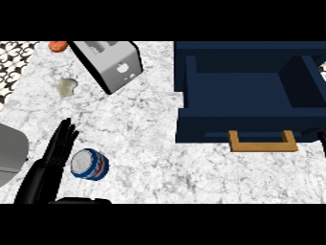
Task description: Pick up the can, place it into the drawer and close the drawer
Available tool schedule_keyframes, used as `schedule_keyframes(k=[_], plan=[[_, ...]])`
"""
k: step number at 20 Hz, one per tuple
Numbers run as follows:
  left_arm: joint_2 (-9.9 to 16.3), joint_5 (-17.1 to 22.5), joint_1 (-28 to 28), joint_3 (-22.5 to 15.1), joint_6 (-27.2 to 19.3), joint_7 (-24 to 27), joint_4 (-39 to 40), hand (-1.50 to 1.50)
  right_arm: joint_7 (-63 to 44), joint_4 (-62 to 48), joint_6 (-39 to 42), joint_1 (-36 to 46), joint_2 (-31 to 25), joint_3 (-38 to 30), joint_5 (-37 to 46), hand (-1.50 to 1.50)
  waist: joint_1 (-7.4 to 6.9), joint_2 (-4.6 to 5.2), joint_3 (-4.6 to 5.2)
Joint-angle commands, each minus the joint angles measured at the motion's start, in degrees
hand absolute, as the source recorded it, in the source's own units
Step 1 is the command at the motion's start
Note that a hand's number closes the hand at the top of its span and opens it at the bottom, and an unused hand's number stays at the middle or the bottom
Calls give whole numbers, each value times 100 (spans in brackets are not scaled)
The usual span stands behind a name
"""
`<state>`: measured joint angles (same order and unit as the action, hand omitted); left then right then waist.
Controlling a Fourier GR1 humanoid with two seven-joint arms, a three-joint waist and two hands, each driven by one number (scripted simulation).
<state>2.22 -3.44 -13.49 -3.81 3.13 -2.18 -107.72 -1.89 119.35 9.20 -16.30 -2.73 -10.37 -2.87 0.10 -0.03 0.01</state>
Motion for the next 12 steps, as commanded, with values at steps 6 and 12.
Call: schedule_keyframes(k=[6, 12], plan=[[87, -26, -259, 349, 130, 1234, 1042, -150, 107, -605, -219, 592, 194, 202, 474, -150, -40, 6, 0], [236, 100, -243, 572, 399, 1279, 1261, -150, 135, -622, 113, 440, -52, -262, 64, -150, -14, 0, -1]])
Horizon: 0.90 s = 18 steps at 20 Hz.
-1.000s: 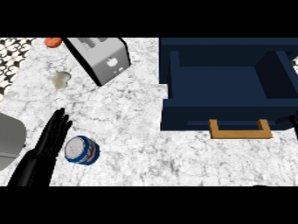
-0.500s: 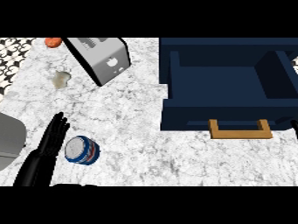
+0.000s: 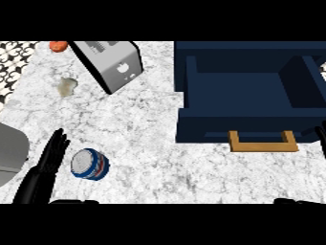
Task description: Pick up the can, place it into the drawer and close the drawer
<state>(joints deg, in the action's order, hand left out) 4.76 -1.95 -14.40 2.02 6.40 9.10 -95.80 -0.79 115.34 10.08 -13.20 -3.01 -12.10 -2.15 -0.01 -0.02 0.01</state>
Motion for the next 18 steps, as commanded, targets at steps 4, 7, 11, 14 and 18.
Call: schedule_keyframes(k=[4, 7, 11, 14, 18], plan=[[149, 103, -200, 264, 280, 614, 593, -150, -585, 264, -13, 344, -169, -184, -179, -150, -7, 0, 0], [134, 15, 254, 337, 214, 620, 1030, -150, -16, 102, 238, -110, -88, -365, -382, -150, 17, 0, -1], [119, -14, 303, 385, 250, 844, 1347, -150, -100, 313, -38, -41, 181, 46, 174, -150, 9, 0, -1], [152, -13, 345, 478, 290, 1146, 1722, -150, -193, 373, 128, -132, 158, 26, 47, -150, 7, 0, -1], [340, 132, 345, 685, 531, 1443, 2124, -150, -216, 461, 57, -142, 287, 47, 59, -150, 4, 0, 0]])
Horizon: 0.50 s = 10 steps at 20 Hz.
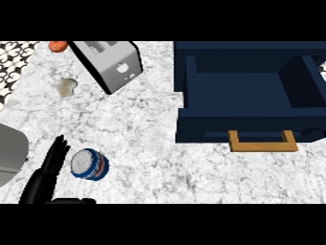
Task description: Pick up the can, place it into the drawer and close the drawer
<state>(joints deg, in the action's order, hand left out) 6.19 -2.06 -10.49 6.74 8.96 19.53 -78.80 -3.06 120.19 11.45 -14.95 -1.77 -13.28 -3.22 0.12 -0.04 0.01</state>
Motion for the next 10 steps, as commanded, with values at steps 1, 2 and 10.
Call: schedule_keyframes(k=[1, 2, 10], plan=[[97, 137, 57, 168, 142, 4, 279, -150, 46, 151, 124, -153, 76, 52, 21, -150, -1, 0, -1], [-159, -121, 244, -24, -185, 40, 506, -150, 160, -576, -55, 454, -75, -30, 246, -150, -13, 5, -1], [34, -44, 356, 209, -17, 617, 1115, -150, 149, -10, 204, -154, 60, -96, -29, -150, 4, 1, -1]])
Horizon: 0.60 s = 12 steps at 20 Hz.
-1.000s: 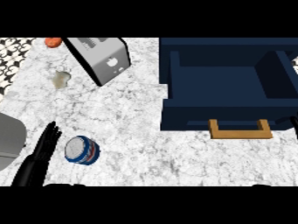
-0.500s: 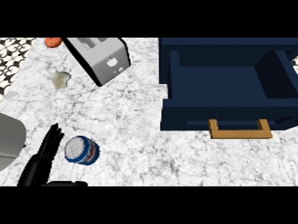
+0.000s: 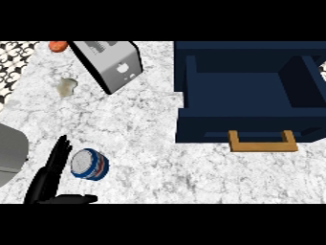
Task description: Pick up the can, place it into the drawer and close the drawer
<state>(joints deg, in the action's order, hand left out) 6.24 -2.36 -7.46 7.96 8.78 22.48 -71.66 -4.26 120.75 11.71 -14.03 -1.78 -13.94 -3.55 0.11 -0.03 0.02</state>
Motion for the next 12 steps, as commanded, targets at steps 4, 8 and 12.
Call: schedule_keyframes(k=[4, 8, 12], plan=[[-28, -79, 84, -4, -132, 178, 239, -150, -161, 256, -23, -8, 123, 62, 132, -150, -3, -1, -2], [-78, -58, 623, -1, -247, 16, 574, -150, 230, 49, 180, -286, 144, -1, 27, -150, 8, 0, -2], [34, 77, 686, 37, -58, -4, 617, -150, 311, -30, 254, -335, 85, -205, -47, -150, 8, -1, -2]])
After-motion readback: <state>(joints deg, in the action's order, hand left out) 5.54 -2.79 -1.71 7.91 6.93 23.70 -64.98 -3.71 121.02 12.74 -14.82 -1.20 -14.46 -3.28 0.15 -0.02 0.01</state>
